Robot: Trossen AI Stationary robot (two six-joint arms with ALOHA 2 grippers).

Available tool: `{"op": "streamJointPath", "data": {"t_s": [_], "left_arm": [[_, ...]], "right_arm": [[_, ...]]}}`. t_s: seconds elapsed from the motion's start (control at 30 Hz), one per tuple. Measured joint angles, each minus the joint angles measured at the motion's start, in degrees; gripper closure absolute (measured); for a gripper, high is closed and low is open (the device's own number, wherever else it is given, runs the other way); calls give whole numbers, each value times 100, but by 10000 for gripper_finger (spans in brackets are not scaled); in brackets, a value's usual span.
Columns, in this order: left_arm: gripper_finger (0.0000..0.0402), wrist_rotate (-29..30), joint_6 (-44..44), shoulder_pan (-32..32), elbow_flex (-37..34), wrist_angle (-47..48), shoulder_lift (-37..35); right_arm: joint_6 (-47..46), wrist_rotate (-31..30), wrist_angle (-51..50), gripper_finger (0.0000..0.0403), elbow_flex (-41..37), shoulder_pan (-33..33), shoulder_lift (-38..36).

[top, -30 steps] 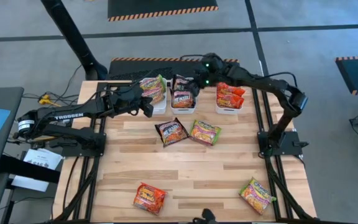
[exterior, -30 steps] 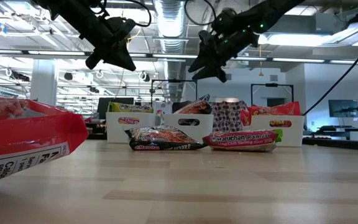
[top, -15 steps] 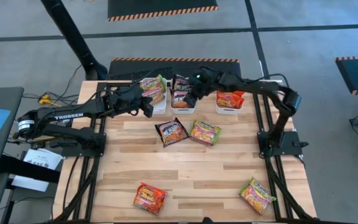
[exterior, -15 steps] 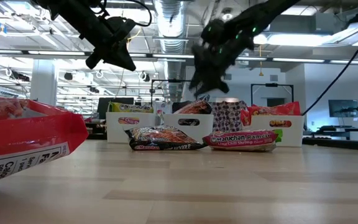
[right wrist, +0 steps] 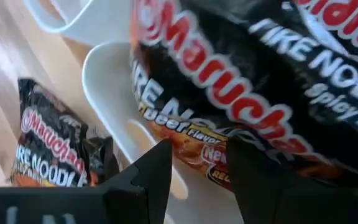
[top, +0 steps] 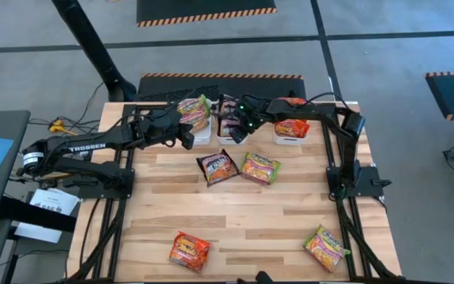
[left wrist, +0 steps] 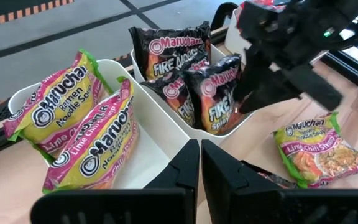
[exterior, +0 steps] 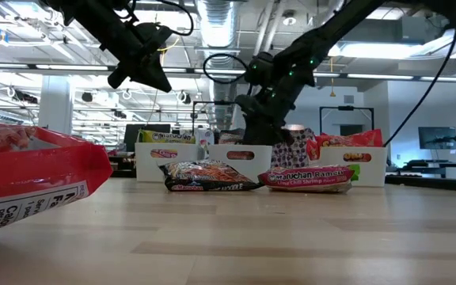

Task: Sort Maruchan noodles
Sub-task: Put the black noodle pack into the middle white bin, then put the green noodle pack into the left white bin

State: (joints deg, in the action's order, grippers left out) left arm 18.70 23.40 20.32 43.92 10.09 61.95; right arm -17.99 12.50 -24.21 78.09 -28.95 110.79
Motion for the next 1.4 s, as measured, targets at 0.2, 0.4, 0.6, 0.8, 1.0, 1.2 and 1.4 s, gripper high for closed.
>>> {"op": "streamJointPath", "data": {"t_s": [0.2, 0.4, 0.6, 0.8, 1.0, 1.2, 1.4], "left_arm": [[397, 4, 3, 0, 0, 4, 0], [397, 4, 17, -2, 0, 5, 0], [397, -44, 31, -1, 0, 151, 0], [397, -194, 281, -2, 0, 157, 0], [397, -266, 395, 0, 2, -14, 0], [369, -1005, 323, 56, 2, -35, 0], [305, -1531, 457, 166, 2, -50, 0]], "right_arm": [[-195, 217, -128, 224, 227, -44, 231], [-112, 58, -435, 224, 377, -5, -83], [-58, 70, -616, 223, 417, -44, -501], [217, 416, -908, 223, 422, -35, -1061], [348, 640, -987, 223, 424, -38, -1425], [391, 1237, -1372, 219, 424, 60, -1588], [-250, 1481, -2207, 205, 424, 402, -1644]]}}
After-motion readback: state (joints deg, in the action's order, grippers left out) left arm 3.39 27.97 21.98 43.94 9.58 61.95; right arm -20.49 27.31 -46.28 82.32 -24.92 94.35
